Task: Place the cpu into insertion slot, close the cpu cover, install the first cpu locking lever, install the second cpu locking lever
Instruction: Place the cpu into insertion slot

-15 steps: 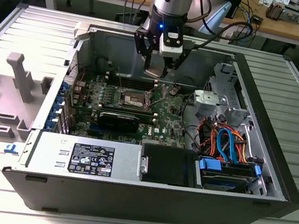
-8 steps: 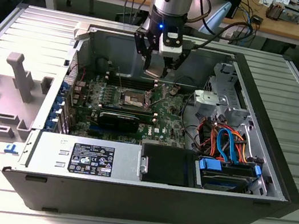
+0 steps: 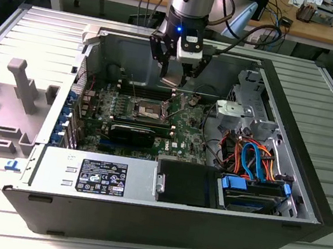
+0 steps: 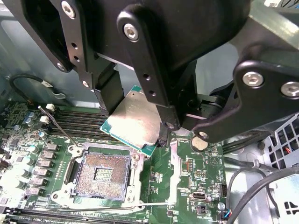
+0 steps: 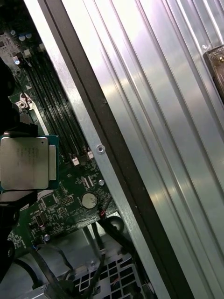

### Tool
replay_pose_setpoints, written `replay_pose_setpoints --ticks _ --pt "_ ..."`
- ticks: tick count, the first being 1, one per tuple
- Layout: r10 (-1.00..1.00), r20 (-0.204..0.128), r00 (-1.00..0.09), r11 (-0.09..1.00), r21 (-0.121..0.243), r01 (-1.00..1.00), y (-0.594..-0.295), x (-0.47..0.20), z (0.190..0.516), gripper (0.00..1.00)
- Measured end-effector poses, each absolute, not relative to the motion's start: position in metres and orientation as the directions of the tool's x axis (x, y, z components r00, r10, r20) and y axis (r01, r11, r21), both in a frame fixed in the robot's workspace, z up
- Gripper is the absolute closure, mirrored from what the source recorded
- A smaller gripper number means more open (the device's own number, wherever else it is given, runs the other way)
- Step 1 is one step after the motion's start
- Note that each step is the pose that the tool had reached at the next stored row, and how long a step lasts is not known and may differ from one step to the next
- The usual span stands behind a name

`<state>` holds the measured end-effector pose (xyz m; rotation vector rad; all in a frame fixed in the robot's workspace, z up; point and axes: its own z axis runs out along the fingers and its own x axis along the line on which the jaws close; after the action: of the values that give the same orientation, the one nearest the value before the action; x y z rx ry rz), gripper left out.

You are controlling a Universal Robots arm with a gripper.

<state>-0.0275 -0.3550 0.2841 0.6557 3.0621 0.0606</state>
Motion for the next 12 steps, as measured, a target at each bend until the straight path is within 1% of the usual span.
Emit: replay_pose_setpoints --ticks 12 --pt "0.421 -0.001 -0.907 0.907 0.039 0.42 -0.355 -0.0275 0.2839 0.46"
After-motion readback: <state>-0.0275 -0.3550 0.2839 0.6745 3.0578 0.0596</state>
